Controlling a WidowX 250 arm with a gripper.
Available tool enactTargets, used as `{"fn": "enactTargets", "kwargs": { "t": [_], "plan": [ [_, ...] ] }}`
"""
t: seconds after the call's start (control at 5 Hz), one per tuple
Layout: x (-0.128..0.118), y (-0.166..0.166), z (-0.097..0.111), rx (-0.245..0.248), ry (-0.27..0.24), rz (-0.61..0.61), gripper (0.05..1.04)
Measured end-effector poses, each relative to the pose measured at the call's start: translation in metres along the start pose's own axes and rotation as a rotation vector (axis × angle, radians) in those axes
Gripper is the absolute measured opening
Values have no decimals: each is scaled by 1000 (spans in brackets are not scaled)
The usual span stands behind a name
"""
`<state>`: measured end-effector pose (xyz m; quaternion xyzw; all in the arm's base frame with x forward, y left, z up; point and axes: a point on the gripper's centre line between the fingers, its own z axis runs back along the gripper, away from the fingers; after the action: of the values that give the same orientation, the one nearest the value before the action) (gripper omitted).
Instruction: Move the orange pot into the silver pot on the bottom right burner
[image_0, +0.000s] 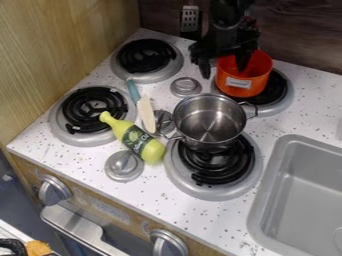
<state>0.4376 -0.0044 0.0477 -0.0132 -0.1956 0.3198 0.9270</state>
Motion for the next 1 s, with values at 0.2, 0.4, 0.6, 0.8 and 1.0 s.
{"fn": "enactTargets", "kwargs": {
  "t": [0.2,0.4,0.6,0.8,1.0],
  "plan": [
    [1,0,-1,-2,-4,21,972],
    [0,2,-8,-16,16,49,705],
    [0,5,-8,-4,20,70,391],
    [-5,7,-8,16,43,93,169],
    [-5,6,-8,28,29,105,82]
  ]
}}
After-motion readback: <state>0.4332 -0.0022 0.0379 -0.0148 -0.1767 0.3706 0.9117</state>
